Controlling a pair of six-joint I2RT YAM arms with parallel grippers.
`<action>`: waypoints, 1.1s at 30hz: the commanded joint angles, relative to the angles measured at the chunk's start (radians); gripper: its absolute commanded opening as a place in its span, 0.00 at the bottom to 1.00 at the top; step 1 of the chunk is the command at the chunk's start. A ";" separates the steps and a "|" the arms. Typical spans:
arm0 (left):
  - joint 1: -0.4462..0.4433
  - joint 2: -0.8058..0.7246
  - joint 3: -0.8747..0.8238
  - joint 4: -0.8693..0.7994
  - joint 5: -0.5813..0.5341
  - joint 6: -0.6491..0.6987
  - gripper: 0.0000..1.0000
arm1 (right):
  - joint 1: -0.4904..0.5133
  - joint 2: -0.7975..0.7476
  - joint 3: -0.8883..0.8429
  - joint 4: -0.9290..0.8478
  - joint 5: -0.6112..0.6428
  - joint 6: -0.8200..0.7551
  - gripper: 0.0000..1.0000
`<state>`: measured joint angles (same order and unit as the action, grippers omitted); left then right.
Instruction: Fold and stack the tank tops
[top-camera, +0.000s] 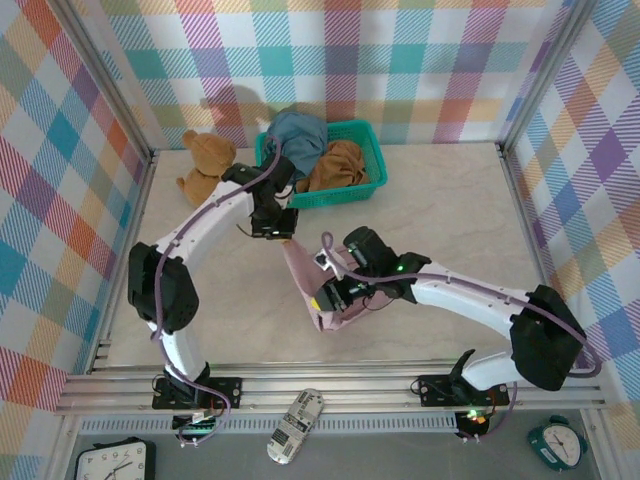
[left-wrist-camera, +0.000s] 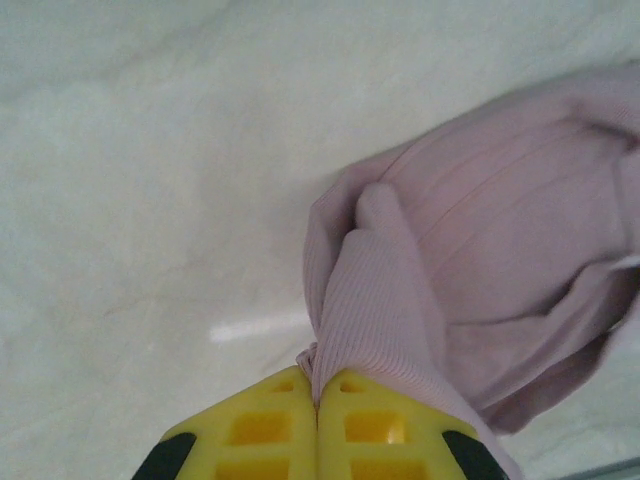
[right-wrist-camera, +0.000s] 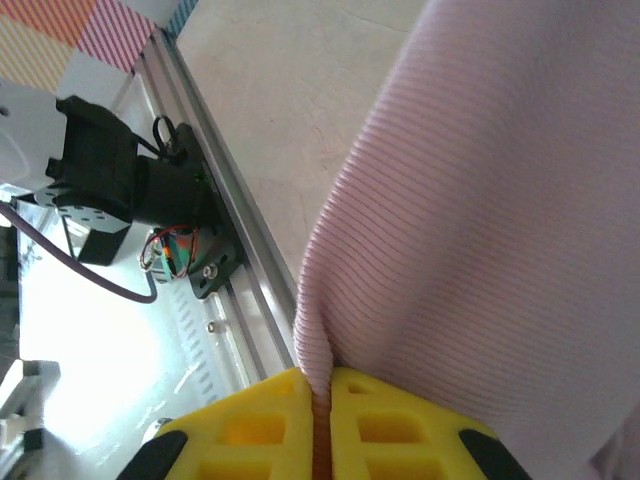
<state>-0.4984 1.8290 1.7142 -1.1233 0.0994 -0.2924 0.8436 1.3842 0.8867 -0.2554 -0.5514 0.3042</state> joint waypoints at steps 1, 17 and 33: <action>-0.036 0.093 0.115 0.005 0.029 -0.022 0.00 | -0.054 -0.042 -0.040 -0.039 -0.126 0.026 0.11; -0.117 0.463 0.563 -0.008 0.122 -0.016 0.00 | -0.353 -0.214 -0.230 -0.162 0.044 0.113 0.12; -0.156 0.648 0.715 0.133 0.166 0.011 0.23 | -0.536 -0.065 -0.231 -0.214 0.233 0.052 0.20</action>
<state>-0.6460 2.4573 2.3932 -1.0393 0.2543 -0.2932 0.3214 1.2884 0.6468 -0.4332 -0.3916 0.3897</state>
